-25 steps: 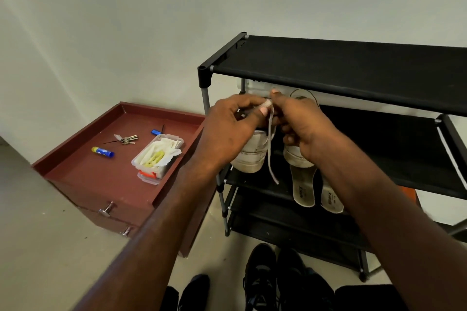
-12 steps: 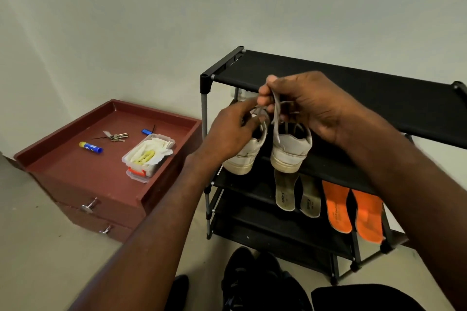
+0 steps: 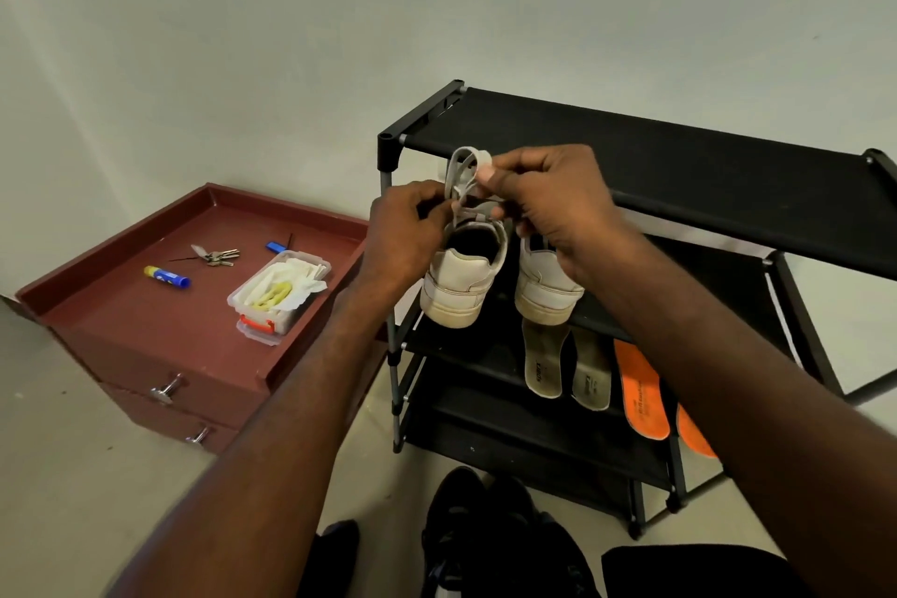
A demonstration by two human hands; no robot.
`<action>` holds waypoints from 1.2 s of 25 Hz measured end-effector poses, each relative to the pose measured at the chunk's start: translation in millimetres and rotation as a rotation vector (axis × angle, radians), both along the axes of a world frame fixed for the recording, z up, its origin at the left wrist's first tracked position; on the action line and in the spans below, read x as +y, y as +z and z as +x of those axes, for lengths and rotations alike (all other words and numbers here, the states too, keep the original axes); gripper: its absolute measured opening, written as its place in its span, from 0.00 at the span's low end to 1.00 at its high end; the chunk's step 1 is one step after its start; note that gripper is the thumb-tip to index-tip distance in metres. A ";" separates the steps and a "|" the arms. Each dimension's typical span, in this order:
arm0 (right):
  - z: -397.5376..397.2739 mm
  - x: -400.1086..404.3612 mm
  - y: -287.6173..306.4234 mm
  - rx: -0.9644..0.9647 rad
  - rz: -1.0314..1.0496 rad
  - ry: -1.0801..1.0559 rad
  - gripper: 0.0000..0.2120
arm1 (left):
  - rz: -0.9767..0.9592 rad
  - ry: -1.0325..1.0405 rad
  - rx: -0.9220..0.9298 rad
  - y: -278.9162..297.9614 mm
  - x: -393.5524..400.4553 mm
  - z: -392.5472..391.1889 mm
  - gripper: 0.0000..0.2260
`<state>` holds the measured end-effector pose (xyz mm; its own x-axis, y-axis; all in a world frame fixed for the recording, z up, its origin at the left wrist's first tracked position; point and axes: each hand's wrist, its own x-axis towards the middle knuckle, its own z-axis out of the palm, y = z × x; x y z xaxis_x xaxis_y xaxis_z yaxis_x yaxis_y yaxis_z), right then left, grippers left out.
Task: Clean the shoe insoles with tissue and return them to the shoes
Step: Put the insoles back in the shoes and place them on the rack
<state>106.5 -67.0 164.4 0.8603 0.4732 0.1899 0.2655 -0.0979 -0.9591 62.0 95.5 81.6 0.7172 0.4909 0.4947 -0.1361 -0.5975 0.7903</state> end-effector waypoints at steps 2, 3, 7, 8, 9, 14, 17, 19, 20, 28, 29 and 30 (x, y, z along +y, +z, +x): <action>7.7 10.6 -20.2 -0.083 -0.128 -0.095 0.03 | 0.096 0.037 0.034 -2.6 5.7 0.0 0.06; 11.0 13.9 -29.0 -0.171 -0.242 -0.135 0.02 | 0.162 0.035 0.083 -5.2 8.6 0.0 0.06; 25.3 18.4 -52.3 -0.368 -0.667 -0.073 0.03 | 0.496 -0.051 0.294 -16.3 16.3 2.2 0.12; 27.6 18.1 -54.3 -0.397 -0.746 -0.063 0.03 | 0.503 -0.047 0.298 -16.0 17.4 1.4 0.12; 28.9 17.4 -54.7 -0.421 -0.801 -0.068 0.02 | 0.484 -0.038 0.286 -15.1 17.7 0.1 0.12; 25.7 9.4 -55.5 -0.544 -0.681 -0.148 0.09 | 0.376 -0.079 0.167 -10.3 12.0 -8.3 0.15; 23.2 12.6 -58.7 -0.556 -0.655 -0.063 0.04 | 0.375 -0.091 0.232 -18.5 12.5 -5.4 0.11; 24.1 13.0 -61.9 -0.524 -0.645 -0.042 0.06 | 0.296 -0.103 0.181 -18.8 10.2 -8.7 0.12; 23.8 11.0 -62.8 -0.501 -0.593 -0.077 0.07 | 0.261 -0.114 0.154 -16.4 9.3 -11.8 0.13; -4.0 -46.9 -109.5 -0.571 -0.431 -0.578 0.22 | 0.304 -0.230 0.447 -24.4 3.8 -41.4 0.31; -4.4 -50.2 -117.9 -0.517 -0.451 -0.534 0.27 | 0.292 -0.191 0.411 -25.8 0.0 -40.7 0.28; -2.0 -51.2 -124.3 -0.457 -0.448 -0.475 0.29 | 0.274 -0.149 0.372 -26.9 -3.0 -39.3 0.26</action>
